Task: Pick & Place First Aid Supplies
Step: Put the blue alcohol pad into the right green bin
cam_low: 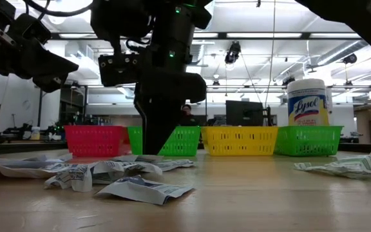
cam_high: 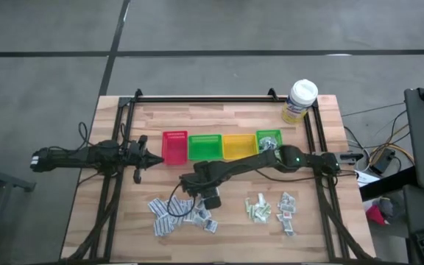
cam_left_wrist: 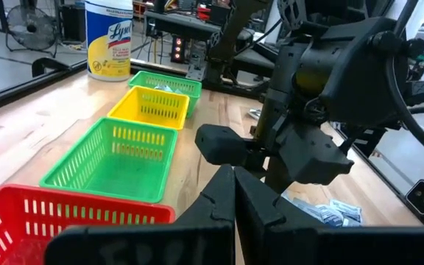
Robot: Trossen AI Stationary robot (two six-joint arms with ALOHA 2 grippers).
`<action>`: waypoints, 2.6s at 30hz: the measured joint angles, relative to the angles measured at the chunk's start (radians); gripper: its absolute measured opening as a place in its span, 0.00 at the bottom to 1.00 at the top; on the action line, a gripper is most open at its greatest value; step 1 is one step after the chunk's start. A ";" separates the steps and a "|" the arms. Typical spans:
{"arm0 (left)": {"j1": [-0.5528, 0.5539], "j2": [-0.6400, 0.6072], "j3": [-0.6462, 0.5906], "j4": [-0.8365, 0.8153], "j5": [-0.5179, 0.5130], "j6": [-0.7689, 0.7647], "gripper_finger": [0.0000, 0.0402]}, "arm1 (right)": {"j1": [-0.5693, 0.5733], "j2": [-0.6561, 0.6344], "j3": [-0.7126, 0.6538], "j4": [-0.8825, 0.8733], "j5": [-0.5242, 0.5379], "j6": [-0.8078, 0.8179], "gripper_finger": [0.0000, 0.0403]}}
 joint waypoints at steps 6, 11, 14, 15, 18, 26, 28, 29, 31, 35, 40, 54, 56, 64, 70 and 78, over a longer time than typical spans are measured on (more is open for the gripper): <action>0.000 0.000 0.000 0.000 0.000 0.004 0.00 | 0.002 0.000 0.010 -0.002 0.000 0.004 0.30; 0.000 0.000 0.000 0.000 0.000 0.003 0.00 | 0.011 -0.005 0.038 -0.059 -0.017 0.006 0.32; 0.000 0.000 0.000 0.000 0.001 0.003 0.00 | 0.020 -0.008 0.047 -0.081 -0.026 0.012 0.33; 0.000 0.000 0.000 0.000 0.001 0.003 0.00 | 0.022 -0.008 0.047 -0.080 -0.026 0.011 0.34; 0.000 0.000 0.000 0.000 0.001 -0.002 0.00 | 0.024 -0.008 0.042 -0.075 -0.022 0.005 0.34; 0.000 0.000 0.000 0.000 0.001 -0.005 0.00 | 0.003 -0.008 0.023 -0.056 -0.018 0.002 0.32; 0.000 0.000 0.000 0.000 0.001 -0.005 0.00 | 0.003 -0.008 0.018 -0.034 -0.018 0.002 0.32; 0.000 0.000 0.000 0.000 0.001 -0.005 0.00 | 0.003 -0.008 0.015 -0.025 -0.018 0.002 0.33; 0.000 0.000 0.000 0.000 0.001 -0.005 0.00 | 0.003 -0.008 0.008 -0.007 -0.019 0.001 0.33; 0.000 0.000 0.000 0.000 0.001 0.009 0.00 | 0.000 -0.008 -0.002 0.000 -0.023 0.002 0.34; 0.000 0.000 0.000 0.000 -0.001 0.024 0.00 | 0.000 -0.008 -0.013 0.002 -0.025 0.001 0.34; 0.000 0.000 0.000 0.000 -0.003 0.054 0.00 | -0.005 -0.008 -0.031 0.019 -0.027 -0.056 0.25; 0.000 0.000 0.000 0.000 -0.003 0.053 0.00 | -0.006 -0.008 -0.031 0.023 -0.027 -0.058 0.23; 0.000 0.000 0.000 0.000 -0.003 0.053 0.00 | -0.006 -0.008 -0.031 0.040 -0.027 -0.067 0.15; 0.000 0.000 0.000 0.000 -0.003 0.052 0.00 | -0.006 -0.008 -0.031 0.044 -0.026 -0.074 0.10; 0.000 0.000 0.000 0.000 -0.003 0.051 0.00 | -0.006 -0.007 -0.031 0.066 -0.015 -0.078 0.02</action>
